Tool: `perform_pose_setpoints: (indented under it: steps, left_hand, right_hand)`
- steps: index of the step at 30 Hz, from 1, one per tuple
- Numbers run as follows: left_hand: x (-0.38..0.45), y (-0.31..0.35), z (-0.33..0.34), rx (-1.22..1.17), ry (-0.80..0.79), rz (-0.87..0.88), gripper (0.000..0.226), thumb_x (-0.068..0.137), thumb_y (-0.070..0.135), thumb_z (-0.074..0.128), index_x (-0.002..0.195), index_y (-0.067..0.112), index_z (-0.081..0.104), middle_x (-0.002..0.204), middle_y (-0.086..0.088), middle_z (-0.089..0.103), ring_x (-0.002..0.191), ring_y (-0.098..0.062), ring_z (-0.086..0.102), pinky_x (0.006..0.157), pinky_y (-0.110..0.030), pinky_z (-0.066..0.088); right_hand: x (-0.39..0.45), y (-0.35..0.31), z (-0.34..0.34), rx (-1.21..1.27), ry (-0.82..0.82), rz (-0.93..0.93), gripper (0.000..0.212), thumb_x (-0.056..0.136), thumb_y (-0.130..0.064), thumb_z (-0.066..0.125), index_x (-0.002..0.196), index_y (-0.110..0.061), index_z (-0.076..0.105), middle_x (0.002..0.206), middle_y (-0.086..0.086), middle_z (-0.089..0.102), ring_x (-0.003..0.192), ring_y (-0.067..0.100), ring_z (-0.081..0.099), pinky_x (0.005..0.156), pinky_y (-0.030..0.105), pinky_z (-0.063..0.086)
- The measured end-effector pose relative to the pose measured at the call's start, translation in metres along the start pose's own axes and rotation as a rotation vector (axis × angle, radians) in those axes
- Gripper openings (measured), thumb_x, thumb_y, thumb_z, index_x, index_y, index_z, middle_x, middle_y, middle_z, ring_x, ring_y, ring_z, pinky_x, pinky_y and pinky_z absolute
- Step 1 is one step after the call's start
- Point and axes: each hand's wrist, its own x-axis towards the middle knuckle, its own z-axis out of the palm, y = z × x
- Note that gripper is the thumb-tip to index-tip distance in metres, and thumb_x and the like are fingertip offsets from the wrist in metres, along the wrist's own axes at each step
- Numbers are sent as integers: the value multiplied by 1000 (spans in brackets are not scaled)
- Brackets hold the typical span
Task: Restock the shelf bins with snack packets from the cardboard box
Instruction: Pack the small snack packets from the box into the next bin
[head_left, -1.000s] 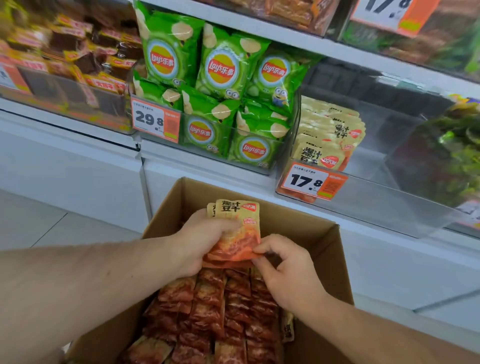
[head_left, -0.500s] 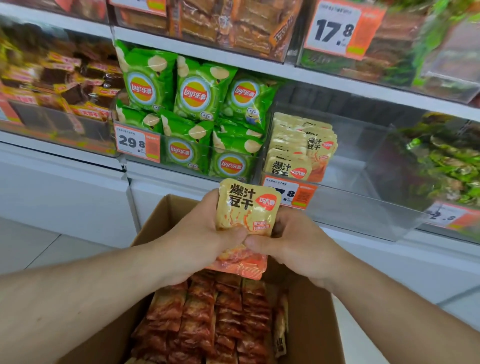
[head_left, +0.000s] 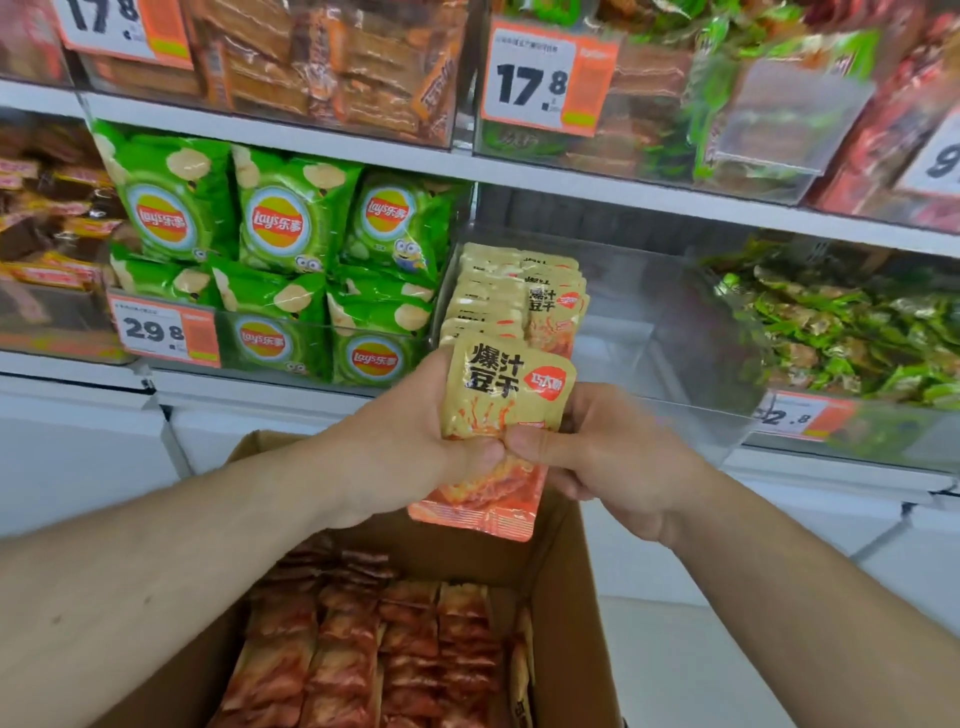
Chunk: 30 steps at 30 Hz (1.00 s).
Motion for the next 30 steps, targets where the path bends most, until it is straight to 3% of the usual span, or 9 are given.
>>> perform_pose_setpoints:
  steps: [3,5,7,10,13,16,21,26,30]
  left_hand:
    - [22,17,8,10,65,24,50,79,8,76,122,28,58,110,5,74,105,-15,69,95,-42,54]
    - [39,28,11,25,176,98,29,83,19,74,110,26,65,105,5,72,101,-14,68,89,-33,54]
    - [60,30,8,229,347,202,21,88,33,68,107,26,63,112,10,62,108,-8,57,93,-26,45]
    - [94,15,-5,792,443,248,40,97,47,47,126,22,58,133,7,52,131,-12,35,108,-31,25]
    - [112,-8,-9,897,389,113,63,95,59,26,136,20,52,151,-1,44,148,-17,18,118,-41,14]
    - [116,-19,-4,1027,431,102,54,101,50,35,138,14,50,150,-8,46,147,-19,18,117,-35,10]
    - [119,-22,0,987,515,100,53,98,49,41,136,14,50,146,-6,51,146,-18,22,117,-33,13]
    - [116,-25,2,907,550,125,64,86,58,39,131,17,56,138,1,56,138,-16,36,115,-36,27]
    - [116,-27,2,885,566,140,65,80,57,37,128,18,58,135,2,58,132,-16,41,111,-35,30]
  right_hand:
    - [2,-4,-16,34,67,2,13,92,-3,61,95,-13,69,63,-8,63,45,8,29,43,18,20]
    - [5,-5,-25,40,131,16,13,92,-3,61,92,-14,69,66,-6,65,47,9,26,43,18,19]
    - [8,-9,-36,52,219,15,14,92,-3,62,86,-15,68,60,-8,63,47,9,26,43,18,19]
    - [18,-17,-54,48,409,-28,11,91,-5,65,85,-14,67,54,-9,59,45,8,28,42,20,21]
    - [34,-23,-69,25,540,-74,7,89,-7,68,93,-12,71,57,-8,63,39,4,36,39,17,27]
    - [57,-27,-88,-93,601,-90,14,86,-3,71,99,-7,71,72,-1,66,36,-2,46,36,11,32]
    - [112,-7,-126,-402,566,220,9,83,-15,77,86,-14,68,50,-6,56,43,11,42,42,20,28]
    - [162,22,-132,-412,389,372,15,86,-17,73,97,-13,65,80,9,56,56,15,37,51,26,28]
    - [182,33,-127,-395,419,331,17,86,-15,73,100,-11,65,84,9,65,59,16,51,53,27,41]
